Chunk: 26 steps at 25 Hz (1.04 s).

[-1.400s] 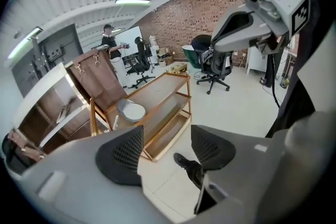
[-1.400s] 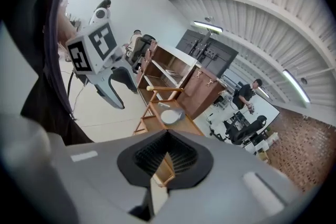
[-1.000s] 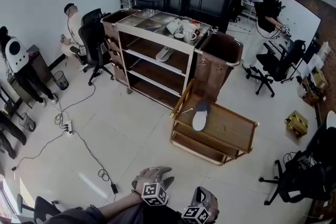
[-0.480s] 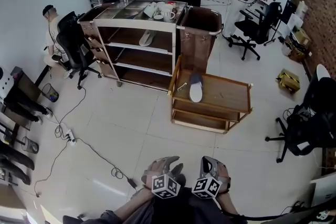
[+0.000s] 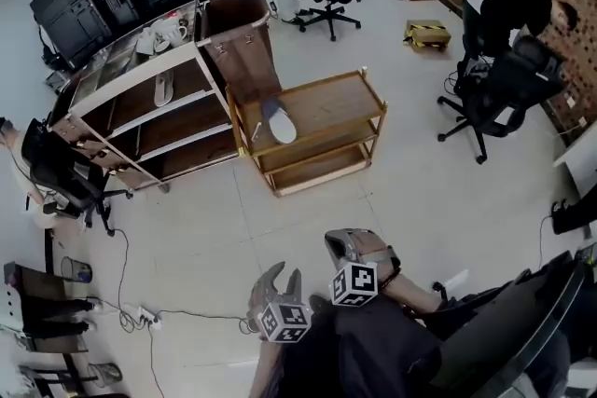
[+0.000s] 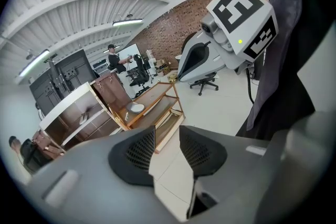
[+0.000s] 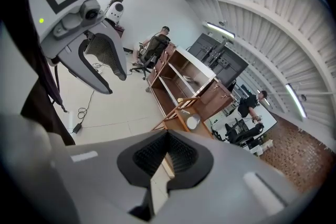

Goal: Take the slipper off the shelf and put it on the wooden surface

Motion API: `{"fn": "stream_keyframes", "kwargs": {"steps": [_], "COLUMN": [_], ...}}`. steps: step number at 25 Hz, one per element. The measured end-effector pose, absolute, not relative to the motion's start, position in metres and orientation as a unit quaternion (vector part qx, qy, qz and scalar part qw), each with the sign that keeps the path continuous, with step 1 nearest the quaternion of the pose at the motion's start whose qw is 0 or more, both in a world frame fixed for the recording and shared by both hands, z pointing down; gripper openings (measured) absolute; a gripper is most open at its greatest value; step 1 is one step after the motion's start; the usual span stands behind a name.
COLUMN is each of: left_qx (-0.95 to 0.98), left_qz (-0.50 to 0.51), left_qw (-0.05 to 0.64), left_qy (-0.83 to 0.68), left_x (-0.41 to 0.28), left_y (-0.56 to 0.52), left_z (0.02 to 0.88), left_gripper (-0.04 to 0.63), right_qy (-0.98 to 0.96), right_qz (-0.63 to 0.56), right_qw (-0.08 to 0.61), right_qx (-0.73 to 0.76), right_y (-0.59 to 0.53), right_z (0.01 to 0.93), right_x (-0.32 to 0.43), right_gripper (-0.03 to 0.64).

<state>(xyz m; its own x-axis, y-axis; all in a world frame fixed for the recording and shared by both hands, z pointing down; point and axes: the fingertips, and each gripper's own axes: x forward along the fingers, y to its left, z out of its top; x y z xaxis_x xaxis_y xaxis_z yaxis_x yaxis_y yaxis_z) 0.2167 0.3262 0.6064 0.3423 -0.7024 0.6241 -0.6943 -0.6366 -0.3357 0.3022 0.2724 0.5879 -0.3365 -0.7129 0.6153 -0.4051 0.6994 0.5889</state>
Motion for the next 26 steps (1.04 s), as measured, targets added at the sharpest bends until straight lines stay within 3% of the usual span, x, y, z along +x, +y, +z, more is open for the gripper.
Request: {"fn": "stream_keyframes", "kwargs": {"steps": [20,26], "left_qx": [-0.829,-0.839], "left_qz": [-0.389,-0.411], "left_qw": [0.011,-0.008], "left_qy": [0.402,0.355], "left_x": [0.204,0.199], "left_y": [0.358,0.404], "left_z": [0.613,0.619], "left_gripper": [0.160,0.160], "right_qy": [-0.801,-0.801], "right_qz": [-0.164,-0.112], "right_qw": [0.463,0.475], "right_qx": [0.343,0.347], "right_y": [0.307,0.357], "right_z": [0.588,0.599], "right_x": [0.277,0.274], "right_gripper": [0.000,0.000]}}
